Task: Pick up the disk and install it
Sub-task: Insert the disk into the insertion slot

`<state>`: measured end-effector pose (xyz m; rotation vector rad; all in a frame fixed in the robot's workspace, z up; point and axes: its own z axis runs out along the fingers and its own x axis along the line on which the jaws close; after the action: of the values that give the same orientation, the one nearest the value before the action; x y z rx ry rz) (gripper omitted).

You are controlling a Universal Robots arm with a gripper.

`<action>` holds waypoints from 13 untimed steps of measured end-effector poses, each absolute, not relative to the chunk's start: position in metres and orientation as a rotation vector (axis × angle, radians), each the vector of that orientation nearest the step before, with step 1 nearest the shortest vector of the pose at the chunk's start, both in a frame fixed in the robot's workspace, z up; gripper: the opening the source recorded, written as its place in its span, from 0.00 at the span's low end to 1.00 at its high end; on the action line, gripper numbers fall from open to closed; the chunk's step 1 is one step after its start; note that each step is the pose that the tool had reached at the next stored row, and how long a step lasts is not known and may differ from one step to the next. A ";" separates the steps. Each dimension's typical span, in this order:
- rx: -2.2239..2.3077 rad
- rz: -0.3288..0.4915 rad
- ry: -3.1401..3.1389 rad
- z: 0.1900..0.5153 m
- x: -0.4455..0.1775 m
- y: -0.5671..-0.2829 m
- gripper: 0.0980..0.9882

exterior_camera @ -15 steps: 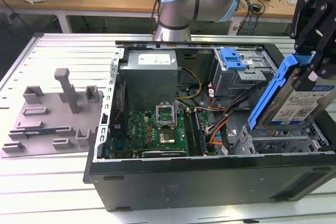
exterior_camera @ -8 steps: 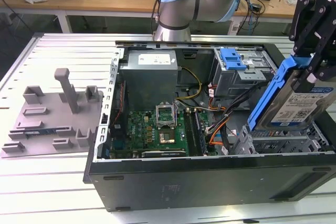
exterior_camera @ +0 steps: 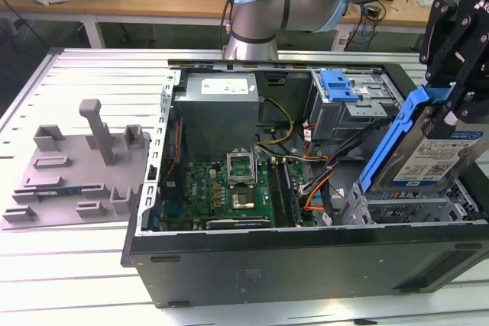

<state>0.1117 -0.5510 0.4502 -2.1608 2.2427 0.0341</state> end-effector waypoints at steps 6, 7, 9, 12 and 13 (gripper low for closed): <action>-2.161 0.034 2.243 0.447 0.112 -0.552 0.30; -2.161 0.034 2.243 0.446 0.112 -0.552 0.30; -2.161 0.034 2.243 0.444 0.112 -0.552 0.30; -2.161 0.034 2.243 0.440 0.112 -0.552 0.30; -2.161 0.034 2.243 0.438 0.112 -0.552 0.30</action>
<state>0.1118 -0.5519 0.4378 -2.1609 2.2428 0.0342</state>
